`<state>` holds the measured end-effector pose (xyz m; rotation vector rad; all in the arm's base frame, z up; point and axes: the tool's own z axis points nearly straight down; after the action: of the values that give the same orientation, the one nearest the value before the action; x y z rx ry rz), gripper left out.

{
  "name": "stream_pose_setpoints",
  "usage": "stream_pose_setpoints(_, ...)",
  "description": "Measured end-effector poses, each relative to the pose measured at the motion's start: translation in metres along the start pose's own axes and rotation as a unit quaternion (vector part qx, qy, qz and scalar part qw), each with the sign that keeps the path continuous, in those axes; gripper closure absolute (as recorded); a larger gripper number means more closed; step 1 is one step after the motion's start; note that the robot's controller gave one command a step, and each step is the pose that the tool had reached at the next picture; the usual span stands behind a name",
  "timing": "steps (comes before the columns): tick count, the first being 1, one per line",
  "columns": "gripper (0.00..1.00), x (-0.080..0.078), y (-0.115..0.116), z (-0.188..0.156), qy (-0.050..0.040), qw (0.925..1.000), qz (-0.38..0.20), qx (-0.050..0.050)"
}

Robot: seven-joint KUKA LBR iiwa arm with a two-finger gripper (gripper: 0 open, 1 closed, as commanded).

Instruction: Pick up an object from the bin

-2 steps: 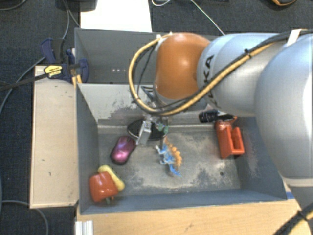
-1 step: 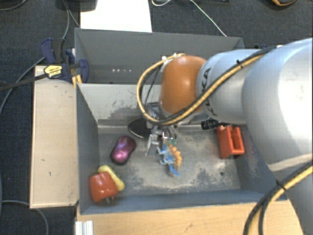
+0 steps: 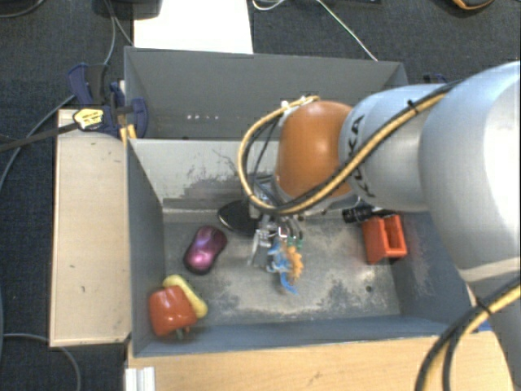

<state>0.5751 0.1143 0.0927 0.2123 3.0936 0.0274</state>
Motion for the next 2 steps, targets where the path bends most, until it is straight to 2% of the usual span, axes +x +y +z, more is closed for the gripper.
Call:
stream_pose_setpoints(1,0.00,-0.0052,0.0086,0.0131,-0.0059,0.9998,0.020,0.000)
stream_pose_setpoints(2,0.00,-0.0075,0.0095,0.0071,-0.0080,0.9995,0.031,-0.004)
